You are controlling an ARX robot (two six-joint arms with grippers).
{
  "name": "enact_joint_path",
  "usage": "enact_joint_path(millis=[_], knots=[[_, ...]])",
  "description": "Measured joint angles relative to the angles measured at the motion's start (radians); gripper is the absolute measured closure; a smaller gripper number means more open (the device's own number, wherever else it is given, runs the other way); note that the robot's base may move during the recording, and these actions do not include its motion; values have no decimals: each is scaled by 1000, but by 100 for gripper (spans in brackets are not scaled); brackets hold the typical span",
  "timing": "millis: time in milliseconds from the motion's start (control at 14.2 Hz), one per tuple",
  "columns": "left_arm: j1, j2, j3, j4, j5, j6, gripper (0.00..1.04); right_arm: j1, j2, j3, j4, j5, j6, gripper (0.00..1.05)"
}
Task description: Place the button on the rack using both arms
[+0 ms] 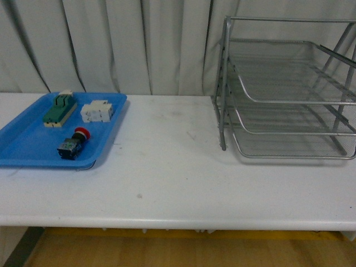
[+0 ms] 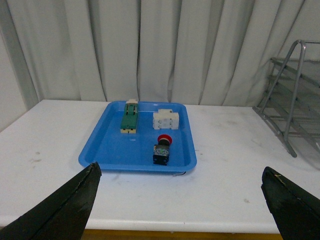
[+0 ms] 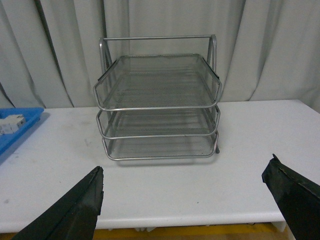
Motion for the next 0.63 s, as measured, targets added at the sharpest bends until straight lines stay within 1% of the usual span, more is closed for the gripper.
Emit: enact_joint_path(millis=[632], knots=[[0,0,0,0,0,0,7,0,0,0,0,0,0,6]])
